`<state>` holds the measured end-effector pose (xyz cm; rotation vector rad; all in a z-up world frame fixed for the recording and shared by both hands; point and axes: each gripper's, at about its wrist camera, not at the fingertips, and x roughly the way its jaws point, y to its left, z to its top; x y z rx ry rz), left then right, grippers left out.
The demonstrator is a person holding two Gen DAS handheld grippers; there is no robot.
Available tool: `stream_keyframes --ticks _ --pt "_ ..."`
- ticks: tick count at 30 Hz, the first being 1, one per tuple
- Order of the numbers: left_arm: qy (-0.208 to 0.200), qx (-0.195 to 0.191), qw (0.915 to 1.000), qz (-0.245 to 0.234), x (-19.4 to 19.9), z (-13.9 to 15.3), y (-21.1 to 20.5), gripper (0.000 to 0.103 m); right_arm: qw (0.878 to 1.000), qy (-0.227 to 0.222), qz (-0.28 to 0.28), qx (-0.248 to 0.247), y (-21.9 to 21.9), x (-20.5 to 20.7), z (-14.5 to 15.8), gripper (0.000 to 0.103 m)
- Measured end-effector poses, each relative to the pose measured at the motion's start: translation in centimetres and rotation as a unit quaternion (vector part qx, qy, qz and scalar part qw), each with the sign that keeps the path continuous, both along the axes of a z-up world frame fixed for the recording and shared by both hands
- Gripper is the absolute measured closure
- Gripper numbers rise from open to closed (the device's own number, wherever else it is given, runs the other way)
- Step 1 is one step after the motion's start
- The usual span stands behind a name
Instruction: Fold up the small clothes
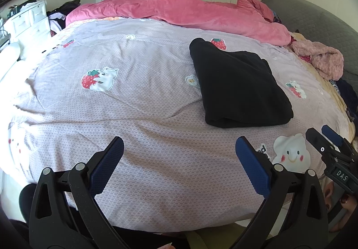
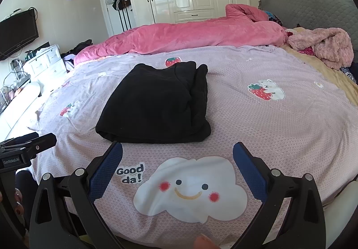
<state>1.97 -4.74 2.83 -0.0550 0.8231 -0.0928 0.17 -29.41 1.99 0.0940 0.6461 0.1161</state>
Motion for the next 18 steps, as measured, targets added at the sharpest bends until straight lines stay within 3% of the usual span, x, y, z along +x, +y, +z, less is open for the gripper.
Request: stream_keyframes --ticks 12,18 --pt "0.003 0.011 0.9999 0.003 0.3 0.0 0.5 0.009 0.999 0.008 -0.031 0.001 -0.5 0.2 -0.4 0.005" --pt "0.029 -0.022 0.9993 0.011 1.2 -1.6 3.8 0.009 0.988 0.027 -0.155 -0.006 -5.8 -0.6 -1.5 0.005"
